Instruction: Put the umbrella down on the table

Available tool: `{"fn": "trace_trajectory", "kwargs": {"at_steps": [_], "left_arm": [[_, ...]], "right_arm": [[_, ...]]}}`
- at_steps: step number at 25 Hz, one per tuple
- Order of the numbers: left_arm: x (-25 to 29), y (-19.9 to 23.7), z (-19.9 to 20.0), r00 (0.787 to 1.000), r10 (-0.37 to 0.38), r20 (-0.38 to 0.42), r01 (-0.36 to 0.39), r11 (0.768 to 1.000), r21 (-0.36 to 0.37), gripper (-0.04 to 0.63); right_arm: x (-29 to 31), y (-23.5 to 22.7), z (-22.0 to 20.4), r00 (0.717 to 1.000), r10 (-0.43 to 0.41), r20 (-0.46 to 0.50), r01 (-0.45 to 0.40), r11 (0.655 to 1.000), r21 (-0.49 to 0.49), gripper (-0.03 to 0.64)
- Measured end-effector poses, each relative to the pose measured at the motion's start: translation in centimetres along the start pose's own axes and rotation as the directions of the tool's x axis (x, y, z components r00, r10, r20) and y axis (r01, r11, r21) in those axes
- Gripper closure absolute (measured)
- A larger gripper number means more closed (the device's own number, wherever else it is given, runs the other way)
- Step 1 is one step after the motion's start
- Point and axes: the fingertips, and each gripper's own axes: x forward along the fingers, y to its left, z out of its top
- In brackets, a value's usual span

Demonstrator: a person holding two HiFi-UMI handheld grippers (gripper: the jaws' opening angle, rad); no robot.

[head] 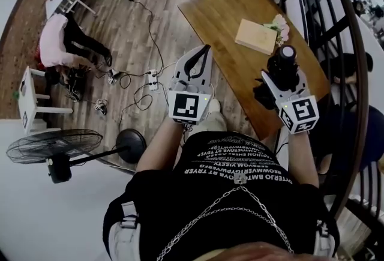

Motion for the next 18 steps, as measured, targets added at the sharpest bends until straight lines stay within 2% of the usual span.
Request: {"fn": "trace_trajectory", "kwargs": {"at_steps": [4, 11, 18], "left_arm": [[2.1, 1.2, -0.1, 1.0, -0.025, 0.015, 0.025, 1.0, 0.001, 0.566], [5.1, 3.5, -0.7, 0.998, -0.06, -0.004, 0.06, 0.998, -0.01, 0.566], [6.7, 4.5, -1.7, 0.996, -0.091, -0.014, 0.091, 0.996, 0.0, 0.566]], "right_arm": [[2.3, -1.4, -0.9, 0.999, -0.024, -0.025, 0.025, 0.999, 0.035, 0.33], [6.4, -2.8, -3.5, 0.995, -0.04, -0.088, 0.048, 0.995, 0.09, 0.33], [9.3, -4.0, -8.8, 0.98, -0.054, -0.191, 0.082, 0.986, 0.142, 0.33]]}}
